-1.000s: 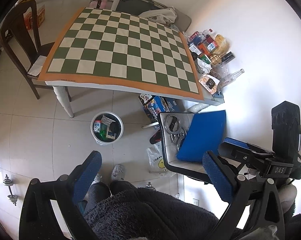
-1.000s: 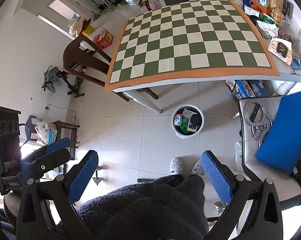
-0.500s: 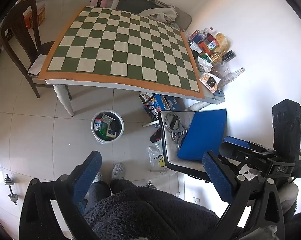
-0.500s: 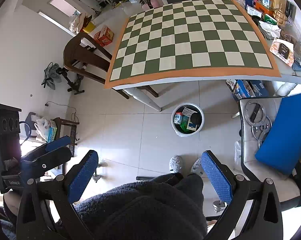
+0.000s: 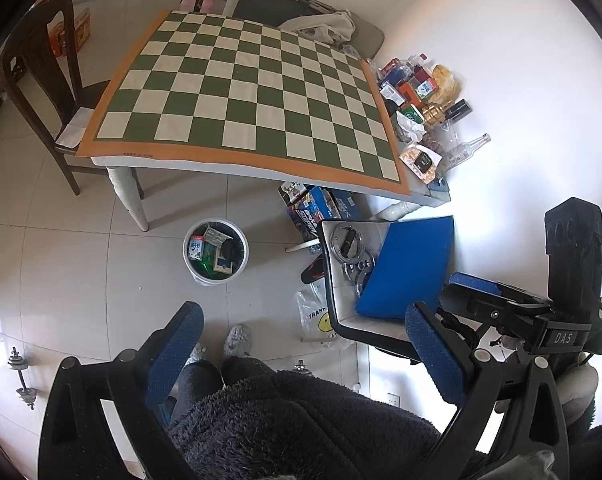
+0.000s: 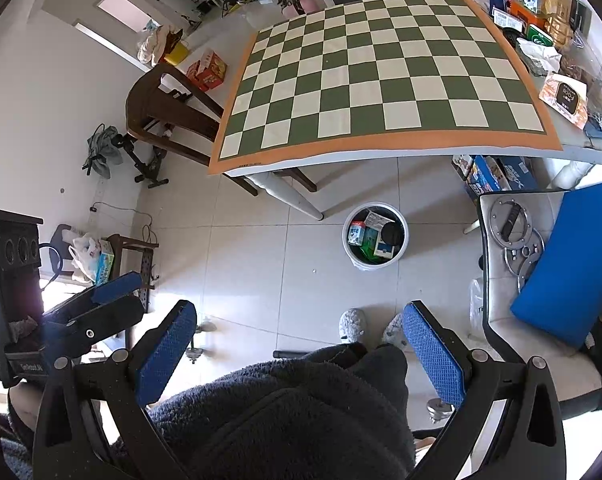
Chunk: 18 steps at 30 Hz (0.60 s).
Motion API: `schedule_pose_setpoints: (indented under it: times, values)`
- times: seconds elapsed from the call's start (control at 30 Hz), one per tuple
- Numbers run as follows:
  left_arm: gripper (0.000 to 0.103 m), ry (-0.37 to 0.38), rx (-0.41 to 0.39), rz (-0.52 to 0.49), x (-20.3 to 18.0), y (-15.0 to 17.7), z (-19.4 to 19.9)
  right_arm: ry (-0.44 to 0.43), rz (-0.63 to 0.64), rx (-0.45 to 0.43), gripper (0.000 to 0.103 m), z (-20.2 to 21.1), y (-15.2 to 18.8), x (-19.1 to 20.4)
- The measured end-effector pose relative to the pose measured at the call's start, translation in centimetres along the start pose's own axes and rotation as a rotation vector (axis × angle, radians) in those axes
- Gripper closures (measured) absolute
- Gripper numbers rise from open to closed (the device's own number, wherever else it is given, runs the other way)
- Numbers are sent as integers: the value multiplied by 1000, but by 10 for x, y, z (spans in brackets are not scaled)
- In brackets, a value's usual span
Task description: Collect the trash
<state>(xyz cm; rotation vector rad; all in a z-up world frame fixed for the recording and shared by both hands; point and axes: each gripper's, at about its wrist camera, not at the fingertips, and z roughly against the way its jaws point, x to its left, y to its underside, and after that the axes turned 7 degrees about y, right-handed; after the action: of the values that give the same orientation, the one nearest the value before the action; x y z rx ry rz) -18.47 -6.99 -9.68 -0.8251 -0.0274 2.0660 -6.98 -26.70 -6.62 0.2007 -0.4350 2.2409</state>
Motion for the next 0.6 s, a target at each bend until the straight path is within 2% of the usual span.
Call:
schedule_pose_setpoints:
  times: [0.6]
  values:
    - [0, 1, -1, 1, -1, -1, 1, -4, -9, 2, 0, -2, 14, -1]
